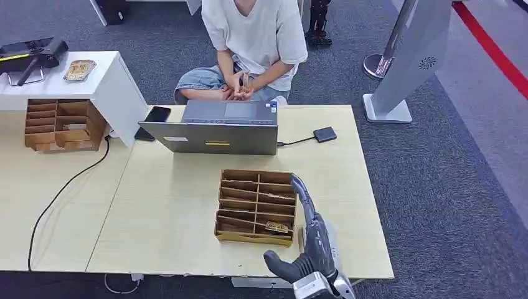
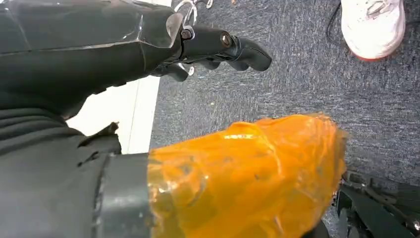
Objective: Pass the card to the sensor for recognition and then transmit it.
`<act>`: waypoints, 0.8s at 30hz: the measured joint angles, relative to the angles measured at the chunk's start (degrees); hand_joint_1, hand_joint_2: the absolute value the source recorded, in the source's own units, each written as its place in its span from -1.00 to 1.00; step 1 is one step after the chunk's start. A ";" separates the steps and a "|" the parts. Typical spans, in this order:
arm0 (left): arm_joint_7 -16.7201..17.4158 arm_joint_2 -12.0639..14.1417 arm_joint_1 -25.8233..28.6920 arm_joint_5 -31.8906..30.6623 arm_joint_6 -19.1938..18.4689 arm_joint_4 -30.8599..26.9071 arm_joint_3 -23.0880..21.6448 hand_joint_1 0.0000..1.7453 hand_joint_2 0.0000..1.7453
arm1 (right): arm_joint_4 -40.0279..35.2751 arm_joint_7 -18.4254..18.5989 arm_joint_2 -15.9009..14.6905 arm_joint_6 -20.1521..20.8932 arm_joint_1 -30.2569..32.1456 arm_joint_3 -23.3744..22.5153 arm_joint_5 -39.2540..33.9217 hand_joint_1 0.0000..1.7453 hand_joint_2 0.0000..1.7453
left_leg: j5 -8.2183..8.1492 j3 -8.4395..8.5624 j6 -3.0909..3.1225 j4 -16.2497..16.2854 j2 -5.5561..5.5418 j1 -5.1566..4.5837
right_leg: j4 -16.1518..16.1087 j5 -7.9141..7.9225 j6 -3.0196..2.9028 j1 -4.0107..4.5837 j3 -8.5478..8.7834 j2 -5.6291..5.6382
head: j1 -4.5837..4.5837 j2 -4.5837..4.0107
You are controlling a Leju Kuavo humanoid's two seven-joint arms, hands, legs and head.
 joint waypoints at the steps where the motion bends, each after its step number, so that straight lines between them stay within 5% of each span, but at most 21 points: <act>1: 0.00 0.00 0.00 0.04 0.04 0.00 0.02 -1.00 -1.00 | 0.02 0.02 0.00 -0.26 0.40 0.00 0.78 -1.00 1.00 | 0.00 0.00 0.00 0.00 0.00 0.00 | 0.00 0.00 0.00 0.00 0.00 0.00 | 0.00 0.00; 24: 0.00 -0.02 0.02 0.24 0.55 0.00 0.42 -1.00 -1.00 | 6.58 6.36 0.92 -9.42 2.67 0.35 24.54 -1.00 1.00 | 0.00 0.00 0.00 0.00 0.01 0.00 | 0.00 0.00 0.00 0.00 0.00 0.00 | 0.00 0.00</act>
